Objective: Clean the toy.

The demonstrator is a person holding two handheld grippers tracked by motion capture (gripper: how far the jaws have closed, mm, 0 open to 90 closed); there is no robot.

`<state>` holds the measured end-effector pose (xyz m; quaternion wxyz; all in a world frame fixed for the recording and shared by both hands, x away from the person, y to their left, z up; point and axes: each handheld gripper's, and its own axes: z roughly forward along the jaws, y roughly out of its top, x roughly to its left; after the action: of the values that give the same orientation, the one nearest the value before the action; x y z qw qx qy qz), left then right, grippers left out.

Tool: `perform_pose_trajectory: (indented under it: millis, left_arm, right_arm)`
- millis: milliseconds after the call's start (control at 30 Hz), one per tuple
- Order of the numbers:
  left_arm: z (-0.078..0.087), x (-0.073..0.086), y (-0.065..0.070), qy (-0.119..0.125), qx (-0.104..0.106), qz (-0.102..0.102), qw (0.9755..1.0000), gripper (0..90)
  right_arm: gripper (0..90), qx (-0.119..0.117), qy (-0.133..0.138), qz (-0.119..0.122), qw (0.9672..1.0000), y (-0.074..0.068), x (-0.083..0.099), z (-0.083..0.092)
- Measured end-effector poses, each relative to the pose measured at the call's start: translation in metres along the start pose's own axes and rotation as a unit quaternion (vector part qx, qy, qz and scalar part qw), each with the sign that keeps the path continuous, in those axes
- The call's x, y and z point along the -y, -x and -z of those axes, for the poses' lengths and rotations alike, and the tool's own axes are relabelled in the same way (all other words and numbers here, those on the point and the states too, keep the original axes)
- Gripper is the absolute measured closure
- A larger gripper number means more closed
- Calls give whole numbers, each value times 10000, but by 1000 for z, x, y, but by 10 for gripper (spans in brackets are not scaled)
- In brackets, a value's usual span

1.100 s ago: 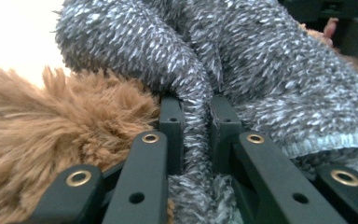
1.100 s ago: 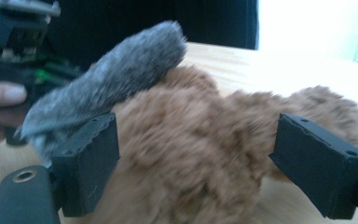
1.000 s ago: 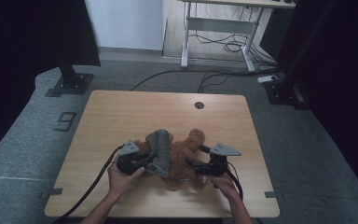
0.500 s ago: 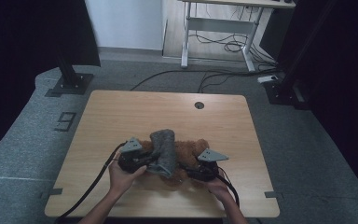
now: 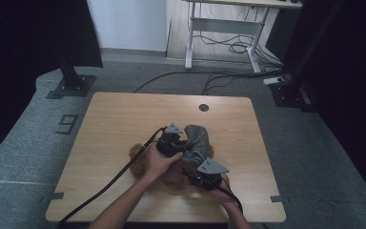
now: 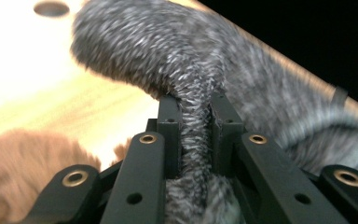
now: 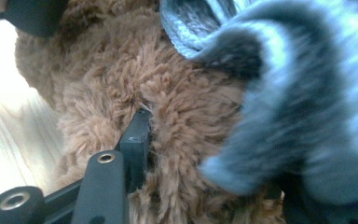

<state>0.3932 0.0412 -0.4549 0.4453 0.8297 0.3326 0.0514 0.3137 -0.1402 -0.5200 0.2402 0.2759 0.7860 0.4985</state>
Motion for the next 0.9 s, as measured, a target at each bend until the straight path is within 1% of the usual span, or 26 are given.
perform_pose_trajectory:
  millis: [33, 67, 100, 133, 167, 200, 233, 267, 300, 433, 467, 500, 533, 600, 633, 667, 700, 733, 767, 800, 867, 900]
  left_arm:
    - [0, 0, 0, 0, 0, 0, 10000, 774]
    - [6, 4, 1, 25, -44, -44, 10000, 774]
    - [6, 4, 1, 25, -44, -44, 10000, 774]
    - [14, 7, 3, 37, -152, -159, 9998, 774]
    - [19, 10, 3, 39, -197, -192, 9996, 773]
    - [19, 10, 3, 39, -197, -192, 9996, 774]
    - [25, 14, 3, 59, -232, -201, 9995, 774]
    - [35, 22, -1, 79, -290, -226, 9993, 774]
    - [35, 22, -1, 79, -290, -226, 9993, 774]
    - [54, 44, -15, 215, -311, -58, 9993, 774]
    - [63, 51, -21, 295, -274, 19, 9992, 775]
    - [63, 51, -21, 295, -274, 19, 9992, 775]
    - [69, 55, -25, 342, -270, 53, 9990, 775]
    - [80, 60, -30, 396, -382, 52, 9985, 773]
    - [84, 62, -33, 424, -401, 75, 9983, 773]
    - [92, 68, -38, 486, -425, 144, 9978, 772]
    - [92, 68, -38, 486, -425, 144, 9978, 772]
    - [102, 76, -44, 592, -463, 227, 9969, 772]
    - [102, 76, -44, 592, -463, 227, 9969, 772]
    - [112, 85, -50, 704, -491, 315, 9958, 772]
    - [122, 97, -57, 816, -574, 421, 9941, 772]
    - [122, 97, -57, 816, -574, 421, 9941, 772]
  right_arm:
    - [508, 13, -16, 16, 10000, -1, 1, 0]
    - [509, 13, 2, 22, 10000, -1, 1, 0]
    - [509, 13, 2, 22, 10000, -1, 1, 0]
    - [510, 46, -14, 49, 10000, -3, 1, 0]
    - [511, 59, -34, 57, 10000, -3, 1, 1]
    - [511, 59, -34, 57, 10000, -3, 1, 1]
    - [512, 81, -24, 39, 10000, -3, 1, 1]
    - [513, 114, 1, 38, 9999, -4, 3, 1]
    - [513, 114, 1, 38, 9999, -4, 3, 1]
    - [512, 144, 16, 21, 9999, -5, 4, 3]
    - [512, 134, 20, 17, 9999, -4, 4, 3]
    - [512, 134, 20, 17, 9999, -4, 4, 3]
    - [512, 135, 22, 14, 9999, -4, 4, 3]
    - [513, 154, 38, -9, 9999, -3, 4, 3]
    - [513, 154, 38, -9, 9999, -3, 4, 3]
    - [513, 187, 54, -25, 9998, -3, 4, 2]
    - [513, 187, 54, -25, 9998, -3, 4, 2]
    - [513, 208, 57, -27, 9998, -3, 4, 2]
    - [513, 208, 57, -27, 9998, -3, 4, 2]
    - [513, 214, 60, -38, 9997, -3, 4, 2]
    - [513, 221, 56, -43, 9997, -2, 4, 2]
    - [513, 221, 56, -43, 9997, -2, 4, 2]
